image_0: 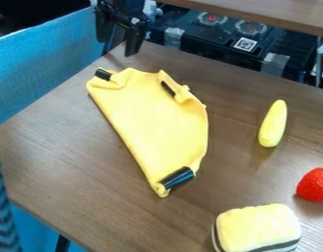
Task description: Fold the cloth from the top left to bottom right
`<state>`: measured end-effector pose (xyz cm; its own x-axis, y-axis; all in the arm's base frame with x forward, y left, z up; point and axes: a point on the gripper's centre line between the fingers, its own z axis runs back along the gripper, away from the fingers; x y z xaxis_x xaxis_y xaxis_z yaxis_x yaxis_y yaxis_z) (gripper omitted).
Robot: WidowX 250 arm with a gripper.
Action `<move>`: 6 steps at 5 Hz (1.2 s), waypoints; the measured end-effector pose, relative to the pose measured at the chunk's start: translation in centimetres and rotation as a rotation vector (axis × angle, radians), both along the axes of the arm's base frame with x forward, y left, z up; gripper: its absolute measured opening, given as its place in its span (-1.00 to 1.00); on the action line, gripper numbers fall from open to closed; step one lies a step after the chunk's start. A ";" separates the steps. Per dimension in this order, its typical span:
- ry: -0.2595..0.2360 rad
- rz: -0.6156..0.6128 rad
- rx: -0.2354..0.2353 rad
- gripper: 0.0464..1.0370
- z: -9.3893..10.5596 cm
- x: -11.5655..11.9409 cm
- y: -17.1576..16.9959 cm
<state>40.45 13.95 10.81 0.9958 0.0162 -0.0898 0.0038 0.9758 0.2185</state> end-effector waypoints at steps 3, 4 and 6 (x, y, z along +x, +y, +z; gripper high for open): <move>0.015 0.004 0.027 0.93 -5.2 0.3 0.5; -0.025 0.001 0.018 0.93 -5.9 0.4 1.9; 0.013 0.024 0.033 0.93 -7.3 0.5 3.0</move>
